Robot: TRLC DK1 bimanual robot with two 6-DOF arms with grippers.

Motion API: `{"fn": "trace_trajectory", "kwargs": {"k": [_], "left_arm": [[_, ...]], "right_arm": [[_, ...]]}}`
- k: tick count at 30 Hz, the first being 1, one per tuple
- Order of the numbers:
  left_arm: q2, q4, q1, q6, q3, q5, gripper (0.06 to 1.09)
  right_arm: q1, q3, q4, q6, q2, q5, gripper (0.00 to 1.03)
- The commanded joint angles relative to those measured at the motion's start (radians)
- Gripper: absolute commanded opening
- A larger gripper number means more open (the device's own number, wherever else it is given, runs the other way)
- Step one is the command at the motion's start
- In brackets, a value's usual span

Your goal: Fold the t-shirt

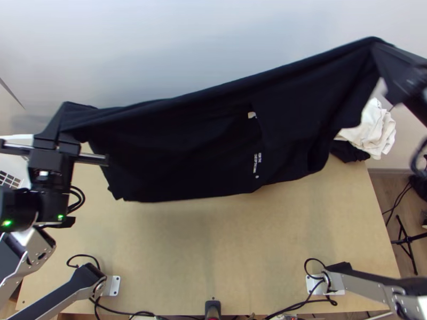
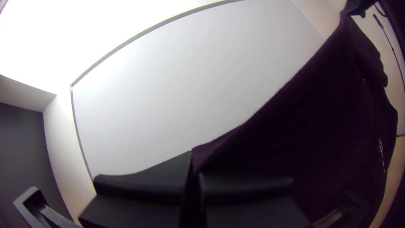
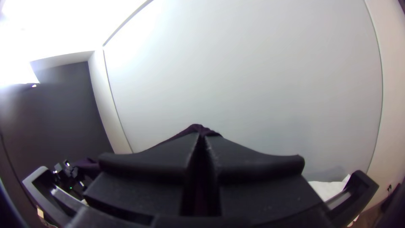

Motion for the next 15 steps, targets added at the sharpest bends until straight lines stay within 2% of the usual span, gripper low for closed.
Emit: {"fn": "trace_trajectory", "kwargs": {"k": [1,9,15], "left_arm": [[-0.03,0.028,-0.011,-0.045,0.047,-0.032,0.1],[-0.114,0.034,0.0,-0.045,0.089,-0.08,0.1],[-0.166,0.038,0.001,-0.042,0.101,-0.087,0.1]], "right_arm": [[-0.02,-0.045,-0.061,0.037,-0.136,0.001,0.03],[-0.119,-0.033,-0.071,0.044,-0.273,0.002,0.03],[-0.119,0.012,-0.071,0.06,-0.291,0.001,0.03]]}}
